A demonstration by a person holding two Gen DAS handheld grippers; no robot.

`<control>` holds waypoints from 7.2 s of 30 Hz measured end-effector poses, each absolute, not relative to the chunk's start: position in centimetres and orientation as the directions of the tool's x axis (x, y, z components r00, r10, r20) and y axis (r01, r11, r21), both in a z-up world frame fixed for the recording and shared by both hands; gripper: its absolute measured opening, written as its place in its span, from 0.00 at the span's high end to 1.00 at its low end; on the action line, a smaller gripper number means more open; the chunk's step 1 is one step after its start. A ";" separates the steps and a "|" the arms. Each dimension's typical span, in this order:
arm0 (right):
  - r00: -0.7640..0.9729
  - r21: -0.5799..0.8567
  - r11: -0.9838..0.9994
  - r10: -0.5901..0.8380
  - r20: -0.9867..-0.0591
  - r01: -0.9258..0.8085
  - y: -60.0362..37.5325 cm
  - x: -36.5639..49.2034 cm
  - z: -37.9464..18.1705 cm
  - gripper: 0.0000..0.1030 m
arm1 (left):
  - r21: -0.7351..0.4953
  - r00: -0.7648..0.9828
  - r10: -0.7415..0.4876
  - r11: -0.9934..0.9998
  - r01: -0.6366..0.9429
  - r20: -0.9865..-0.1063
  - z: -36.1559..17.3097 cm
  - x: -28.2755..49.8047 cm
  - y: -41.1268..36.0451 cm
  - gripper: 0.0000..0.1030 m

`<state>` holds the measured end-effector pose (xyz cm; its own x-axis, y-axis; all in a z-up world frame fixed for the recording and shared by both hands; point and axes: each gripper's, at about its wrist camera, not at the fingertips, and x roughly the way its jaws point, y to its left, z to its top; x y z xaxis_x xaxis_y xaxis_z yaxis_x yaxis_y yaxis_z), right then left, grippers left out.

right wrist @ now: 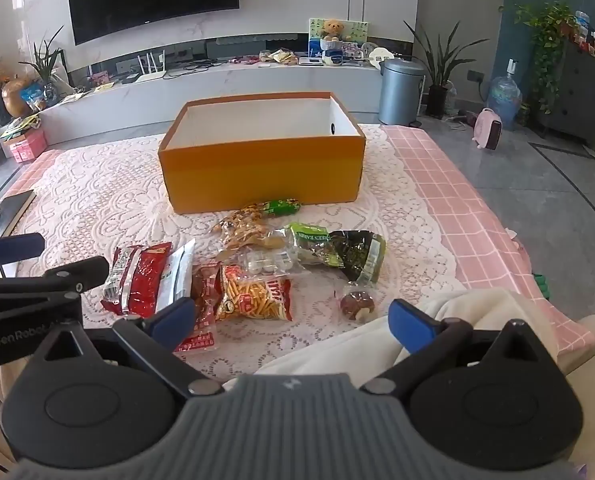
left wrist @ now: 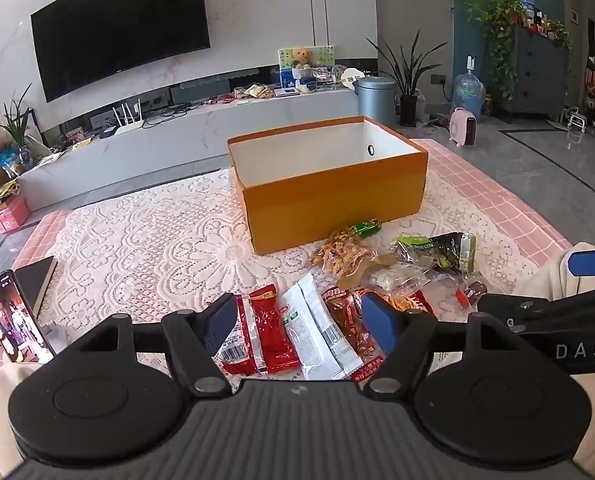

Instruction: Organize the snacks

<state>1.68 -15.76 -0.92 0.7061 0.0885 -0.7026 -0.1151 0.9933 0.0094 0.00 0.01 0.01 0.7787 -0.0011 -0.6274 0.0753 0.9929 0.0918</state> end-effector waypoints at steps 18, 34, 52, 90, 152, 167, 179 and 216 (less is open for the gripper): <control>0.702 -0.006 0.994 0.076 -0.708 -0.113 -15.8 1.7 -1.1 0.03 | 0.063 0.776 -0.023 0.995 0.081 -0.630 -0.1 -0.1 -0.3 0.19; 0.695 -0.015 0.993 0.070 -0.715 -0.114 -15.9 1.7 -1.3 0.03 | 0.049 0.774 -0.033 0.995 0.083 -0.632 -0.1 -0.3 0.0 0.19; 0.695 -0.022 0.993 0.063 -0.717 -0.113 -15.9 1.7 -1.4 0.03 | 0.003 0.759 -0.073 0.995 0.098 -0.647 0.1 -0.3 0.1 0.19; 0.608 0.138 0.921 0.348 -0.713 -0.364 -11.7 8.4 -8.4 0.59 | -0.150 0.497 -0.079 0.983 -0.104 -0.864 -7.2 10.1 7.7 0.21; 0.683 0.170 0.914 0.391 -0.617 -0.369 -12.4 9.4 -6.1 0.99 | -0.244 0.553 -0.114 0.955 -0.167 -0.826 -7.7 10.3 6.7 0.23; 0.750 0.123 0.923 0.370 -0.547 -0.366 -15.1 10.4 -1.2 0.99 | -0.182 0.638 -0.099 0.981 -0.065 -0.763 -0.9 11.9 4.4 0.23; 0.817 0.081 0.929 0.357 -0.453 -0.361 -16.2 17.3 3.3 1.00 | -0.149 0.667 -0.114 0.989 0.005 -0.736 2.2 18.3 3.0 0.23; 0.556 0.237 0.945 0.324 -0.765 -0.224 -10.2 39.7 -8.6 0.99 | 0.137 0.476 0.040 0.976 0.172 -0.879 -6.6 33.7 0.2 0.18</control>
<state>39.67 -10.24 -8.59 0.5564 0.3237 -0.7653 -0.2236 0.9454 0.2373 33.70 0.20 -6.65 0.4756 0.0401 -0.8787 0.1717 0.9755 0.1374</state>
